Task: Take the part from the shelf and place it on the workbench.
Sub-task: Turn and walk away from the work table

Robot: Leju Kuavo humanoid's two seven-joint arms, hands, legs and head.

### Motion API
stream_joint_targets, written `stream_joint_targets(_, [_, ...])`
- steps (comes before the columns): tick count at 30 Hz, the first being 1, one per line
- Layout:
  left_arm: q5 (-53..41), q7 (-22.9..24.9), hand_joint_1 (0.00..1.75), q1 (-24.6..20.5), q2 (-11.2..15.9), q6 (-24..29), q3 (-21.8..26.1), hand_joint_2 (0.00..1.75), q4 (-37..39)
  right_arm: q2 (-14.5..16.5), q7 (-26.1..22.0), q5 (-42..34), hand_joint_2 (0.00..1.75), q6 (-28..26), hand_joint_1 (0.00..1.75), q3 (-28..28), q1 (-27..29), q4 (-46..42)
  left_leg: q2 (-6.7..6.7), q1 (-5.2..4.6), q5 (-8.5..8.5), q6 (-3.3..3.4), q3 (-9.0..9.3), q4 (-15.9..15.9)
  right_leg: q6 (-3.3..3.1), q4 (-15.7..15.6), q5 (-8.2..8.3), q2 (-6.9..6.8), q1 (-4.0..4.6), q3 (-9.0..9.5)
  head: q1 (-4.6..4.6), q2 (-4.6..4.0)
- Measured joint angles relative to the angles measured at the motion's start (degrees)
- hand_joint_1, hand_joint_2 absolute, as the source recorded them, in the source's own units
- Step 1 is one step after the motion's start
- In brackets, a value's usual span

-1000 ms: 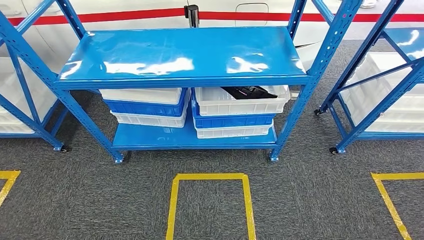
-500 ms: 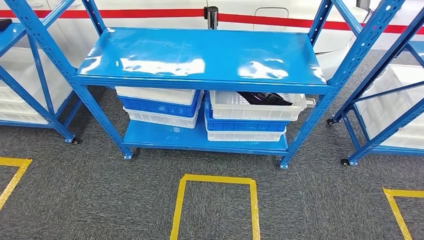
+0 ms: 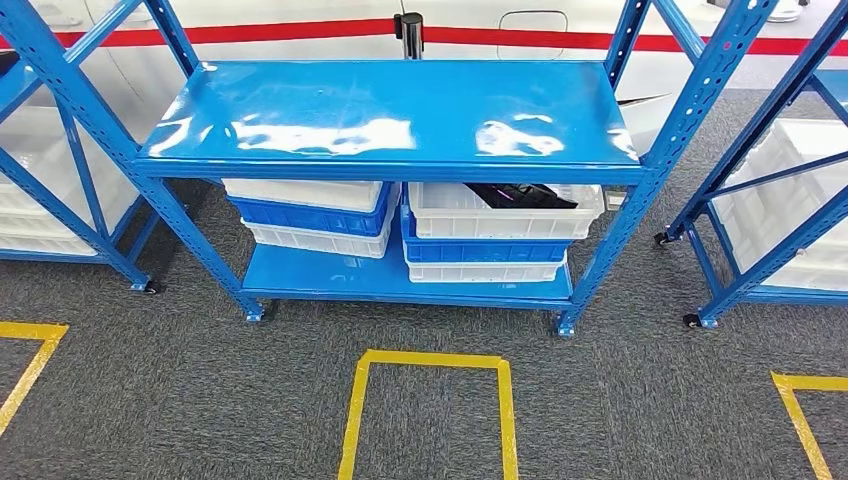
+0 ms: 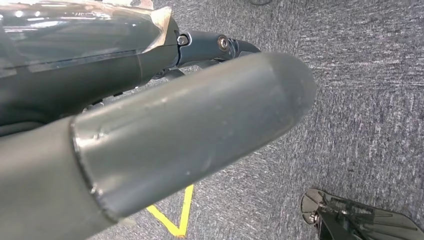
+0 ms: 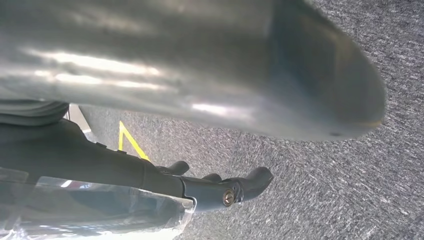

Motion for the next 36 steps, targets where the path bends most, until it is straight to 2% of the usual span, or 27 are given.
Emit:
stream_joint_targets(2, [0.0, 0.0, 0.0, 0.0, 0.0, 0.0, 0.0, 0.0, 0.0, 0.0, 0.0, 0.0, 0.0, 0.0, 0.0, 0.0, 0.0, 0.0, 0.0, 0.15, -0.04, -1.15, 0.02, 0.0, -0.05, 0.0, -0.04, 0.0, 0.11, 0.0, 0.02, 0.01])
stream_joint_targets(4, [0.0, 0.0, 0.0, 0.0, 0.0, 0.0, 0.0, 0.87, 0.0, 0.0, 0.0, 0.1, 0.0, 0.0, 0.0, -0.1, 0.0, 0.0, 0.0, 0.23, -0.07, -1.77, 0.05, -0.1, -0.07, 0.0, -0.05, 0.0, 0.17, 0.0, 0.04, 0.01])
stream_joint_targets(6, [0.0, 0.0, 0.0, 0.0, 0.0, 0.0, 0.0, 1.75, 0.0, 0.0, 0.0, 0.3, 0.0, 0.0, 0.0, -0.1, 0.0, 0.0, 0.0, 0.18, -0.09, -1.87, 0.06, -0.1, -0.07, 0.0, -0.05, 0.0, 0.18, -0.01, 0.04, 0.0])
stream_joint_targets(9, [0.0, 0.0, 0.0, 0.0, 0.0, 0.1, 0.0, 1.75, 0.0, 0.0, 0.0, 0.4, 0.0, 0.0, 0.0, -0.1, 0.0, 0.0, 0.0, -0.03, -0.11, -1.9, 0.06, 0.0, -0.06, 0.0, -0.06, 0.0, 0.1, -0.01, 0.04, 0.0])
stream_joint_targets(10, [0.0, 0.0, 0.0, 0.0, 0.0, 0.1, 0.0, 1.31, 0.0, 0.0, 0.0, 0.4, 0.0, 0.0, 0.0, -0.1, 0.0, 0.0, 0.0, -0.11, -0.11, -1.9, 0.06, 0.0, -0.06, 0.0, -0.06, 0.0, 0.04, -0.02, 0.04, 0.0])
stream_joint_targets(13, [0.1, 0.0, 0.0, 0.0, 0.0, 0.1, 0.0, 1.31, 0.0, 0.0, 0.0, 0.5, 0.0, 0.0, 0.0, -0.1, 0.0, 0.0, 0.0, -0.28, -0.12, -1.88, 0.06, 0.0, -0.04, 0.0, -0.05, 0.0, -0.12, -0.01, 0.04, 0.0])
stream_joint_targets(14, [0.1, 0.0, 0.0, 0.0, 0.0, 0.1, 0.1, 1.75, 0.0, 0.0, -0.1, 0.6, 0.0, 0.0, 0.0, -0.1, 0.0, 0.0, 0.0, -0.32, -0.13, -1.87, 0.06, 0.0, -0.04, 0.0, -0.05, 0.0, -0.16, -0.01, 0.04, 0.0])
stream_joint_targets(31, [0.2, 0.0, 0.0, 0.0, 0.0, 0.1, 0.6, 1.75, 0.0, 0.0, -0.3, 0.6, 0.0, 0.1, 0.0, -0.2, 0.0, 0.0, 0.0, -0.4, -0.16, -1.82, 0.06, 0.0, -0.03, 0.0, -0.05, 0.0, -0.29, -0.02, 0.04, 0.0])
stream_joint_targets(33, [0.2, 0.0, 0.0, 0.0, 0.0, 0.1, 0.6, 1.75, 0.0, 0.0, -0.3, 0.6, 0.87, 0.0, 0.0, -0.2, 0.0, 0.0, 0.0, -0.4, -0.16, -1.82, 0.06, 0.0, -0.03, 0.0, -0.05, 0.0, -0.29, -0.02, 0.04, 0.0])
stream_joint_targets(35, [0.2, 0.0, 0.0, 0.0, 0.0, 0.1, 0.6, 1.75, 0.0, 0.0, -0.3, 0.6, 0.87, 0.0, 0.0, -0.3, 0.0, 0.0, 0.0, -0.4, -0.16, -1.82, 0.06, 0.0, -0.03, 0.0, -0.05, 0.0, -0.29, -0.02, 0.04, 0.0])
stream_joint_targets(36, [0.1, 0.0, 0.0, 0.0, 0.0, 0.1, 0.6, 1.75, 0.0, 0.0, -0.3, 0.6, 0.44, 0.0, 0.0, -0.3, 0.0, 0.0, 0.0, -0.4, -0.16, -1.82, 0.06, 0.0, -0.03, 0.0, -0.05, 0.0, -0.29, -0.02, 0.04, 0.0])
